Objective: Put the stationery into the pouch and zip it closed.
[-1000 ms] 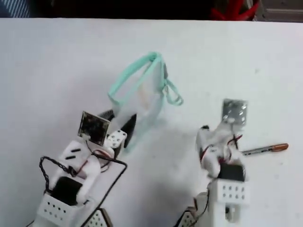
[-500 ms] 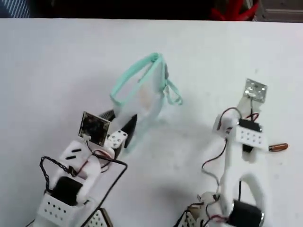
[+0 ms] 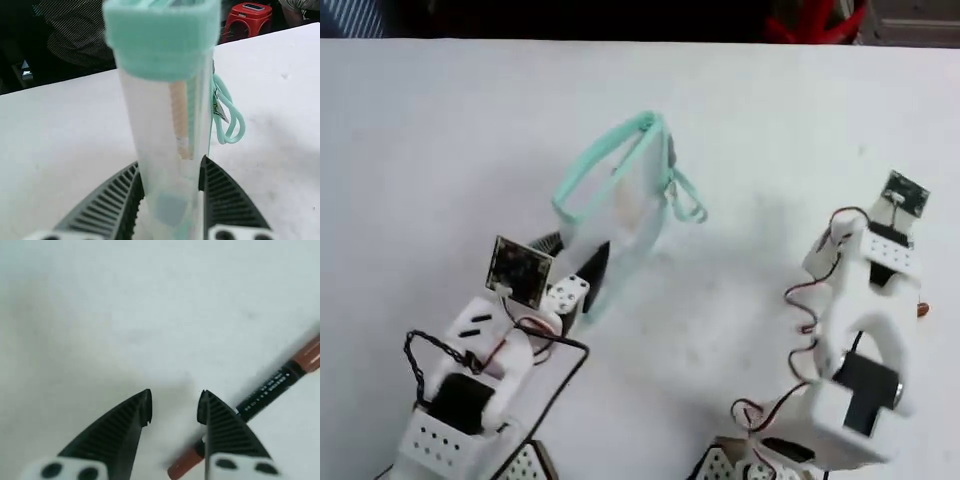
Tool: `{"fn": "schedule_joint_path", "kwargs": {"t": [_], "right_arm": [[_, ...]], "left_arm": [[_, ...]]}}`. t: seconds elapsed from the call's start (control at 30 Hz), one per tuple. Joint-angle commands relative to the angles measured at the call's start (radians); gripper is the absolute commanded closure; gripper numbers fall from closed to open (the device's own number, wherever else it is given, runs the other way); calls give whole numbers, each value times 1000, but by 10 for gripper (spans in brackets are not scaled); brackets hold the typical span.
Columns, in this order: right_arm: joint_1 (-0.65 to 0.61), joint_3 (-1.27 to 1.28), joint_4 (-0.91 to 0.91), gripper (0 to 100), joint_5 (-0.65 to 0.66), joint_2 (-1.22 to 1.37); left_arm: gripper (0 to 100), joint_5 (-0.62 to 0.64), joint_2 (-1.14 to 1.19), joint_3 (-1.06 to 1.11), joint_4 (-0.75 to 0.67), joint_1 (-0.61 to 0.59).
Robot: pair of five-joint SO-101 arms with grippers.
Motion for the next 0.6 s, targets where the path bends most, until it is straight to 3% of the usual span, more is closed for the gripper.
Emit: {"fn": "schedule_joint_path", "kwargs": {"t": [0.0, 0.57], "right_arm": [[28, -127, 61, 801, -20, 62], [31, -172, 71, 786, -20, 119]], "left_arm": [[835, 8, -13, -21, -29, 7], [835, 8, -13, -21, -29, 7]]}}
